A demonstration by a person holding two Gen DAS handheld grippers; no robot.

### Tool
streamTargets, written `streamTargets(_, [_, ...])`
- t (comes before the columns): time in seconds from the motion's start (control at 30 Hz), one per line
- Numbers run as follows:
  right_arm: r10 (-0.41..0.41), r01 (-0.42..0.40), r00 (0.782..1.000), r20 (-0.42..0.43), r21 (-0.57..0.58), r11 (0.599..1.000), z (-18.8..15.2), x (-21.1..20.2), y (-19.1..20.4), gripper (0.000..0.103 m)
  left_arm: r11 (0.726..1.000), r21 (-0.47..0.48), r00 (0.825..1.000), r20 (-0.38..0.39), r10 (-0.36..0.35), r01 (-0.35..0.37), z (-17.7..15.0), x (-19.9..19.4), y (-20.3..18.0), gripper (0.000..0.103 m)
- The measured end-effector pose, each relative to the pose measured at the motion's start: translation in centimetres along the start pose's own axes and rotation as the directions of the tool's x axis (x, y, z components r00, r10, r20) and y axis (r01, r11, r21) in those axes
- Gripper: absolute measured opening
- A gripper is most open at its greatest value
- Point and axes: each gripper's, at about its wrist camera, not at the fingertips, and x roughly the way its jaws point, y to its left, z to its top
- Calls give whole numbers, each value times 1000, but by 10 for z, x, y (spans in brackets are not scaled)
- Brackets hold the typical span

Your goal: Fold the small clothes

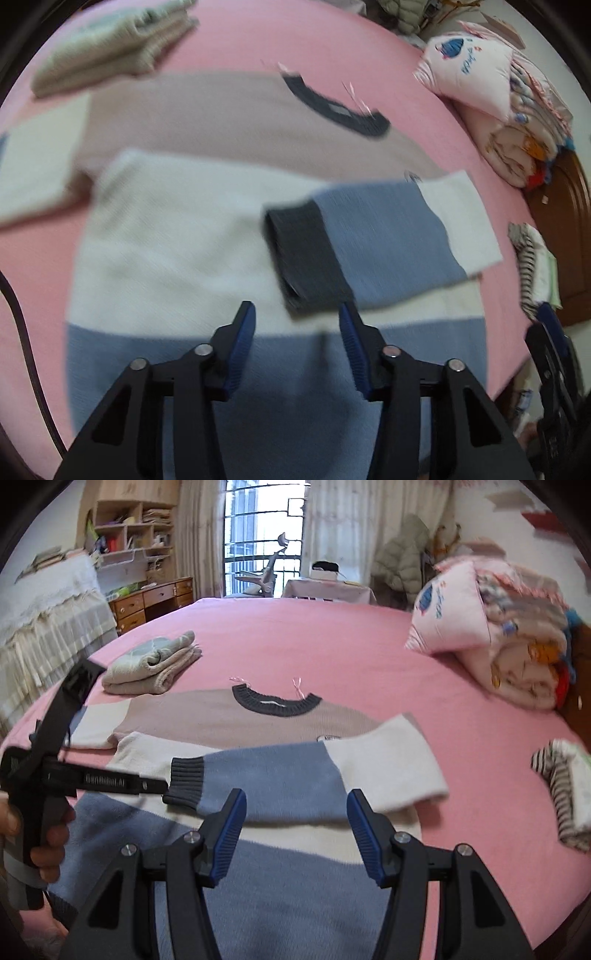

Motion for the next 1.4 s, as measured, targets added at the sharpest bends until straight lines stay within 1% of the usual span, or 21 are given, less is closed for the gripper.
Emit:
streamTargets(0.07, [-10, 10, 1000, -6, 5, 1000, -4, 4, -3, 57, 998, -22, 998, -25, -54, 53, -5, 9, 0, 43])
streamTargets(0.17, [-30, 30, 999, -11, 4, 1000, -10, 8, -6, 57, 987, -77, 989, -39, -143, 140, -6, 17, 3, 43])
streamTargets(0.23, [-27, 27, 999, -19, 14, 1000, -15, 9, -9, 57, 973, -126, 979, -35, -202, 196, -4, 22, 7, 43])
streamTargets(0.3, [-27, 27, 999, -25, 28, 999, -18, 12, -12, 57, 956, -174, 969, -23, -245, 238, -3, 27, 11, 43])
streamTargets(0.4, [-35, 37, 999, -34, 49, 998, -21, 16, -17, 57, 933, -230, 959, 1, -283, 276, 1, 32, 15, 37])
streamTargets(0.47, [-42, 44, 998, -41, 70, 997, -23, 19, -22, 57, 931, -245, 961, 22, -274, 271, 4, 35, 14, 34])
streamTargets(0.63, [-53, 62, 996, -67, 136, 989, -26, 28, -39, 57, 932, -268, 970, 72, -233, 243, 11, 38, 11, 33])
streamTargets(0.7, [-68, 79, 995, -71, 158, 984, -27, 30, -45, 57, 942, -261, 977, 84, -195, 210, 15, 39, 8, 23])
streamTargets(0.73, [-79, 90, 994, -74, 170, 981, -27, 30, -50, 57, 954, -245, 984, 91, -156, 174, 17, 39, 3, 14])
streamTargets(0.77, [-84, 97, 994, -75, 179, 979, -28, 31, -53, 57, 962, -229, 987, 93, -133, 152, 18, 37, 2, 11])
streamTargets(0.8, [-92, 105, 993, -76, 193, 976, -28, 31, -58, 57, 972, -201, 989, 104, -101, 120, 19, 35, -4, 10])
streamTargets(0.87, [-101, 117, 991, -85, 213, 970, -27, 33, -67, 57, 985, -157, 990, 132, -55, 76, 19, 25, -13, 9])
streamTargets(0.93, [-116, 133, 989, -88, 231, 964, -24, 34, -79, 57, 995, -97, 984, 175, -20, 37, 23, 12, -28, 8])
streamTargets(1.03, [-148, 166, 985, -90, 248, 954, -19, 39, -101, 57, 1000, -21, 973, 232, -7, 12, 32, -13, -47, 8])
streamTargets(1.1, [-174, 197, 979, -107, 260, 945, -17, 49, -119, 57, 1000, 23, 961, 275, -9, 2, 43, -31, -61, 8])
streamTargets(1.2, [-151, 185, 980, -134, 305, 934, -18, 67, -146, 57, 998, 56, 946, 324, -13, -5, 62, -53, -76, 8])
streamTargets(1.27, [-121, 167, 981, -152, 344, 924, -19, 78, -161, 57, 998, 58, 938, 345, -16, -5, 76, -63, -81, 8])
streamTargets(1.33, [-91, 149, 981, -171, 364, 919, -17, 89, -169, 57, 999, 52, 933, 360, -25, 7, 85, -76, -82, 8])
streamTargets(1.4, [-83, 144, 980, -183, 357, 923, -14, 98, -170, 57, 999, 50, 925, 379, -17, -2, 94, -85, -85, 8])
